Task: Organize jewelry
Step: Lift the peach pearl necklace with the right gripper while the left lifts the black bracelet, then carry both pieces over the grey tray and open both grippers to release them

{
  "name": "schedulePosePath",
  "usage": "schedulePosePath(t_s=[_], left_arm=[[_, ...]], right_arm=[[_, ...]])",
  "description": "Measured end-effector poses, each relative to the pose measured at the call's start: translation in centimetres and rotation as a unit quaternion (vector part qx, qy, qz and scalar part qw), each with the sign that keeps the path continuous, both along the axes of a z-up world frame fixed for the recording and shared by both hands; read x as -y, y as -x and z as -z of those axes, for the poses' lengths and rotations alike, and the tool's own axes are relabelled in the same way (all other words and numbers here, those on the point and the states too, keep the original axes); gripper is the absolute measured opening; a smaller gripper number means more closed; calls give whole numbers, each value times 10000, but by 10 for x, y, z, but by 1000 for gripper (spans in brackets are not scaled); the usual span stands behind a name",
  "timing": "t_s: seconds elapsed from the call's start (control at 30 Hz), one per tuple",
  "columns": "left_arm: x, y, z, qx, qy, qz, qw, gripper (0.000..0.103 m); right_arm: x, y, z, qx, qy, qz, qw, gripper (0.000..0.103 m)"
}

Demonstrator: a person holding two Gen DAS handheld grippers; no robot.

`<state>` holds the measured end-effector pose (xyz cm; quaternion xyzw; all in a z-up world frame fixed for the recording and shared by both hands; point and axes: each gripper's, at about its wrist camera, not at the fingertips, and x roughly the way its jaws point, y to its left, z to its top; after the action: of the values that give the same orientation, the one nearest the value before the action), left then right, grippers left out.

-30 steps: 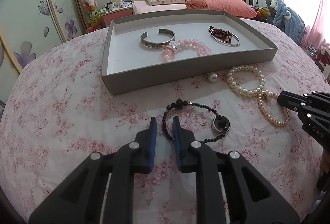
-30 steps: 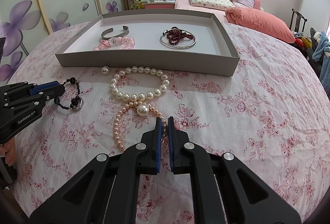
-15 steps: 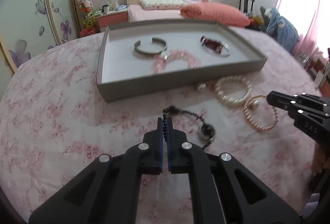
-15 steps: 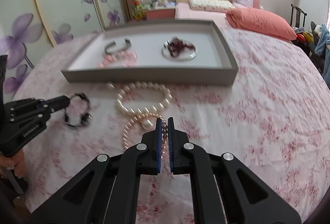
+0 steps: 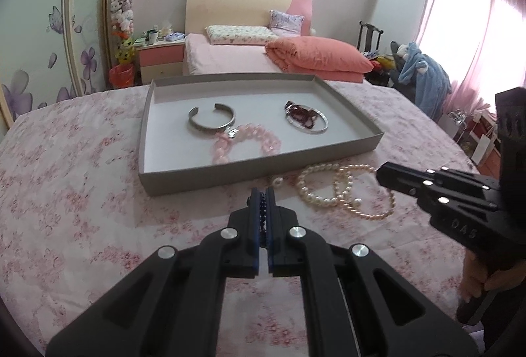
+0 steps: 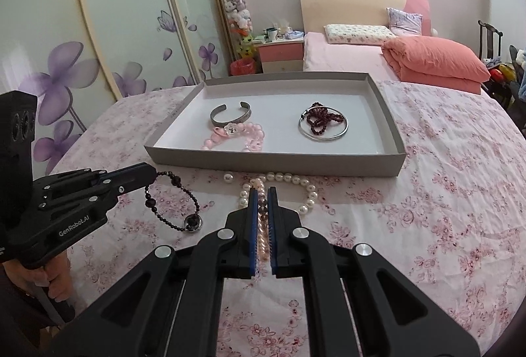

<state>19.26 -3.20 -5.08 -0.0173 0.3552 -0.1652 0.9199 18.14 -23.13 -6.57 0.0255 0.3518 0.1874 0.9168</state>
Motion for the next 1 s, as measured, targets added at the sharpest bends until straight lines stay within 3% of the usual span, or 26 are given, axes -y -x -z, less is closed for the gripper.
schedulePosePath(t_s=[0.47, 1.0], left_arm=[[1, 14, -24, 404, 307, 69, 9987, 4], [-30, 20, -42, 697, 294, -701, 9947, 4]], right_arm=[[5, 4, -14, 308, -144, 215, 9992, 6], [13, 11, -33, 847, -200, 604, 9944, 6]])
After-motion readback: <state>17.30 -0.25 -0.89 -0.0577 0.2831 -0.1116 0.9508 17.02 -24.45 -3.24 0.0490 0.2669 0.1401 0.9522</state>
